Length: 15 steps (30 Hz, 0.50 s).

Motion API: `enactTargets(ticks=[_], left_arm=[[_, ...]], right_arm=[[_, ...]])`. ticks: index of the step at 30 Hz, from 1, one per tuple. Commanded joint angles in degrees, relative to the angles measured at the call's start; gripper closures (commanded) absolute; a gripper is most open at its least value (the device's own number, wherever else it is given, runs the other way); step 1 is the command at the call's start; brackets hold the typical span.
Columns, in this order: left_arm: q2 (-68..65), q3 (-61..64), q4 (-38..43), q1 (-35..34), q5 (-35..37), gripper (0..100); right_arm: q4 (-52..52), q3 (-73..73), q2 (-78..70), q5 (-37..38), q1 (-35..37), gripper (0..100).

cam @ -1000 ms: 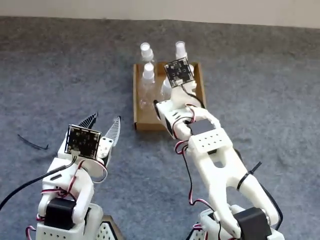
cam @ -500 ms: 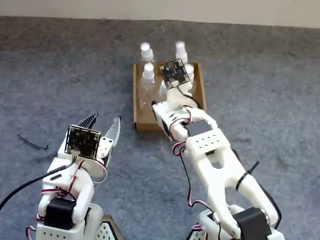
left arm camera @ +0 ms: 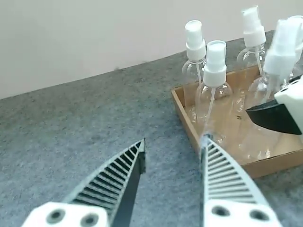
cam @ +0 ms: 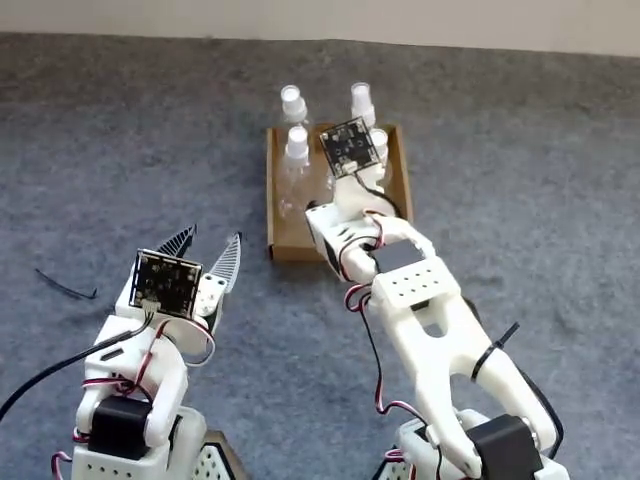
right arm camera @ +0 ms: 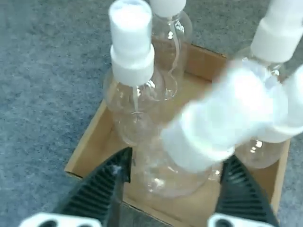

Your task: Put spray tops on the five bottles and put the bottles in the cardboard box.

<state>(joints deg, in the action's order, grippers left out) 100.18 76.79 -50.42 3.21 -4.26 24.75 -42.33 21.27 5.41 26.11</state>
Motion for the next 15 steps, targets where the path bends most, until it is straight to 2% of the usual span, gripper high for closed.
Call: enactTargets(ticks=[1,15], left_arm=[[0.04,-0.22,1.23,-0.92,0.35,83],[0.04,-0.22,1.32,-0.92,0.35,83]], right_arm=[[1.63,0.84,0.66,0.53,0.40,70.6],[4.97,2.07,1.01,0.62,1.01,68.3]])
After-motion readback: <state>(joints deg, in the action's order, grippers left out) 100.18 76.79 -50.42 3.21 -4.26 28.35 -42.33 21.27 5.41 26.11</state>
